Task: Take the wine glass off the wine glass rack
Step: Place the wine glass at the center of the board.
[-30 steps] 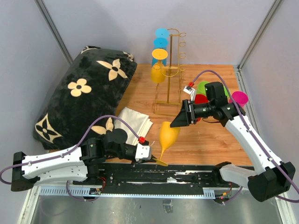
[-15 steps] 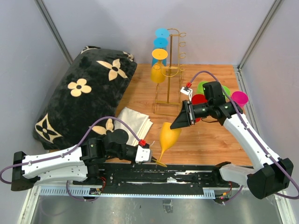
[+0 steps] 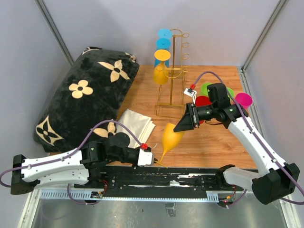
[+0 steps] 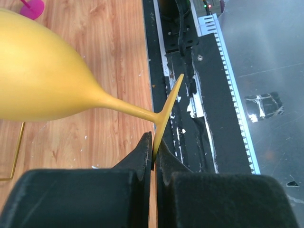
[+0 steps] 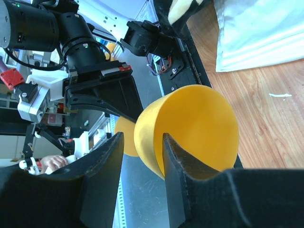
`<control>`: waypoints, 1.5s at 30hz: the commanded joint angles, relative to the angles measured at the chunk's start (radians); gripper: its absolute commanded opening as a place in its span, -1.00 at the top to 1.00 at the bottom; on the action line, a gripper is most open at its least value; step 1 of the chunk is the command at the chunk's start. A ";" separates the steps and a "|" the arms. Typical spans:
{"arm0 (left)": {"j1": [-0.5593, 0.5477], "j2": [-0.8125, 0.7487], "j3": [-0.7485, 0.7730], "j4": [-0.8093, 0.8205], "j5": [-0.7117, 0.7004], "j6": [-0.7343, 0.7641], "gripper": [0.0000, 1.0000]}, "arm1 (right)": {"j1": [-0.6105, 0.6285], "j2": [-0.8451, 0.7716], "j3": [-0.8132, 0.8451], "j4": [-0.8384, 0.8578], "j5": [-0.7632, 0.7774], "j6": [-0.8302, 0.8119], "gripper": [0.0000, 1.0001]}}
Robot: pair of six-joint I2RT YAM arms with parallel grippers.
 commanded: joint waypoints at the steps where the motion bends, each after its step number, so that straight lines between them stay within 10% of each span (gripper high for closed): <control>1: 0.008 -0.013 -0.021 0.095 -0.135 0.004 0.99 | 0.063 -0.038 -0.018 -0.020 -0.090 -0.007 0.16; 10: 0.008 -0.026 -0.024 0.128 -0.053 0.042 0.99 | 0.067 -0.021 -0.017 -0.036 -0.083 -0.011 0.21; 18: 0.009 -0.039 -0.054 0.154 -0.122 -0.017 0.96 | 0.067 -0.067 -0.003 -0.027 0.057 -0.014 0.98; 26: 0.008 -0.042 -0.076 0.231 -0.068 -0.098 0.05 | 0.067 -0.173 -0.013 0.043 0.115 -0.008 0.99; 34: 0.008 -0.048 -0.080 0.259 -0.093 -0.163 -0.41 | 0.069 -0.232 0.025 -0.100 0.396 -0.121 0.99; 38: 0.008 -0.062 -0.108 0.371 -0.334 -0.284 -0.98 | 0.071 -0.251 0.030 -0.142 0.542 -0.143 0.99; 41: 0.009 -0.052 -0.122 0.448 -0.627 -0.463 -0.99 | 0.076 -0.256 0.043 -0.187 0.676 -0.148 0.99; 45: 0.009 -0.029 -0.120 0.472 -0.683 -0.522 -0.99 | 0.076 -0.289 0.025 -0.208 0.893 -0.131 0.99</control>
